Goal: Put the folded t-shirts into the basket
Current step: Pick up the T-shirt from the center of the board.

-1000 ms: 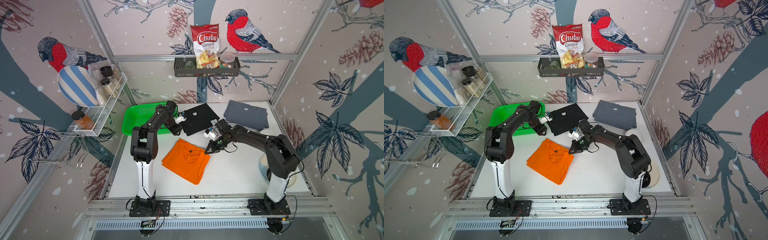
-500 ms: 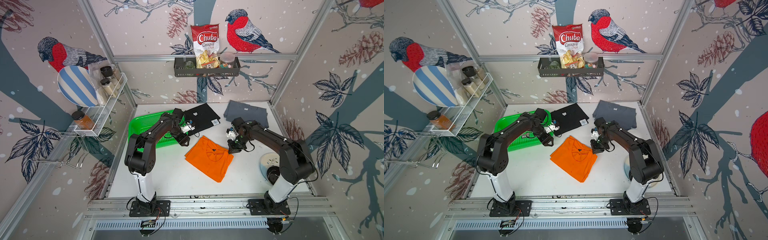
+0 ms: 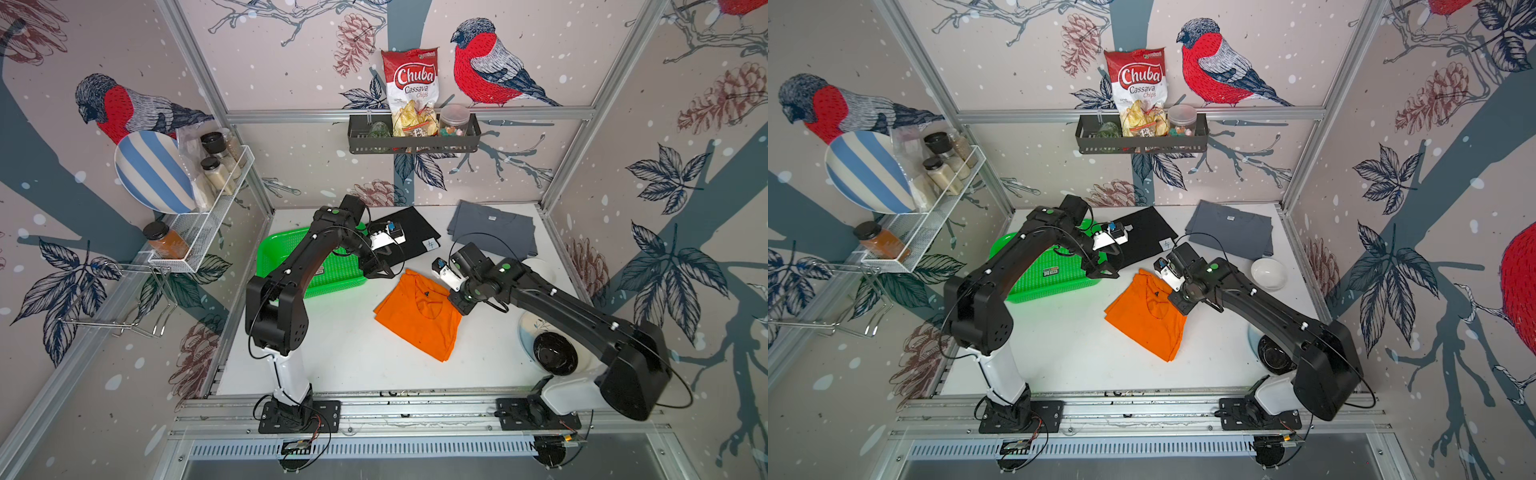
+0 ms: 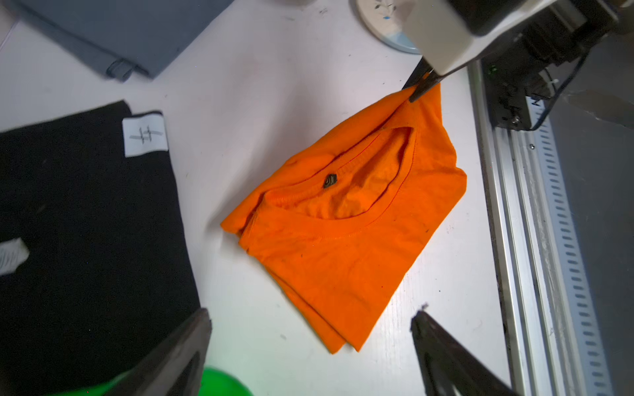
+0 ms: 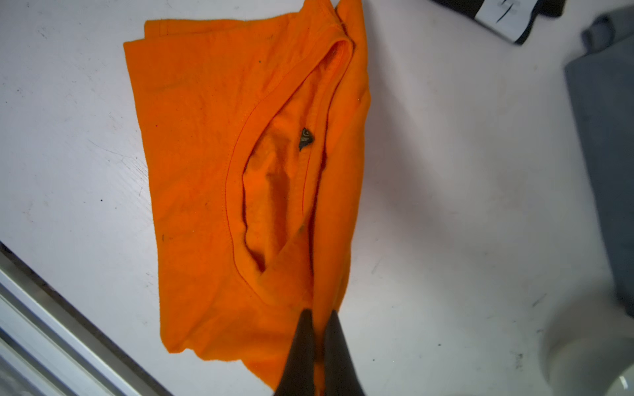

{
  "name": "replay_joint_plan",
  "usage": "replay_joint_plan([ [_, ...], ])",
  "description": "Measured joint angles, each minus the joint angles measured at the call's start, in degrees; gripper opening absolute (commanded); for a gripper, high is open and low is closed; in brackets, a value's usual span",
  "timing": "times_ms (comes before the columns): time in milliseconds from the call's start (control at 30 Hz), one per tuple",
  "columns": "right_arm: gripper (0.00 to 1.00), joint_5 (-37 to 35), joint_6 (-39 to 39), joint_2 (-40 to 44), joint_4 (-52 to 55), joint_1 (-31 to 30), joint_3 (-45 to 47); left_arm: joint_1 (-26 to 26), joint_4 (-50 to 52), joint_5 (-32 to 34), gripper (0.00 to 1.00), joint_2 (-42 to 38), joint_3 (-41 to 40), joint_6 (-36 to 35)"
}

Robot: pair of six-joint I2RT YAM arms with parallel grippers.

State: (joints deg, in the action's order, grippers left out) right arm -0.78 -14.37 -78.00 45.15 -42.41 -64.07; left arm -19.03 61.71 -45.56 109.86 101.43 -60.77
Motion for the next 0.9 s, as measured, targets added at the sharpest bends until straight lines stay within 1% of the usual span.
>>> replay_joint_plan([
  [100, 0.00, 0.0, -5.5, 6.8, -4.5, -1.2, 5.3, -1.2, 0.3, -2.7, 0.88, 5.5, 3.9, -5.3],
  [167, 0.00, -0.2, -9.3, 11.3, -7.2, -2.2, 8.2, -2.1, 0.8, -3.9, 0.89, 7.7, 5.4, -8.4],
  [267, 0.00, -0.9, -15.3, 15.5, -10.5, -4.7, 11.0, -2.4, 2.8, -5.4, 0.90, 10.1, 7.2, -14.4],
  [333, 0.00, -2.2, -19.1, 17.0, -11.3, -6.4, 11.7, -2.4, 5.0, -5.6, 0.90, 11.9, 8.8, -19.1],
  [467, 0.00, -4.1, -24.6, 19.0, -11.8, -9.2, 11.9, -4.0, 7.8, -5.2, 0.90, 15.0, 12.7, -25.5],
  [600, 0.00, -5.2, -27.6, 20.3, -11.8, -11.6, 12.1, -6.2, 9.6, -3.6, 0.90, 17.5, 16.4, -30.6],
  [733, 0.00, -6.1, -28.6, 20.6, -11.7, -14.2, 12.2, -8.5, 11.0, -0.8, 0.90, 20.5, 18.4, -34.7],
  [800, 0.00, -6.7, -29.0, 20.6, -11.7, -15.2, 12.2, -9.4, 11.2, 0.7, 0.87, 21.4, 18.7, -36.1],
  [833, 0.00, -6.9, -29.0, 20.7, -11.7, -15.7, 12.2, -9.8, 11.3, 1.2, 0.83, 21.8, 18.7, -37.0],
  [900, 0.00, -7.3, -29.0, 21.0, -11.6, -16.2, 11.9, -10.3, 12.1, 2.5, 0.69, 22.3, 18.7, -38.0],
])
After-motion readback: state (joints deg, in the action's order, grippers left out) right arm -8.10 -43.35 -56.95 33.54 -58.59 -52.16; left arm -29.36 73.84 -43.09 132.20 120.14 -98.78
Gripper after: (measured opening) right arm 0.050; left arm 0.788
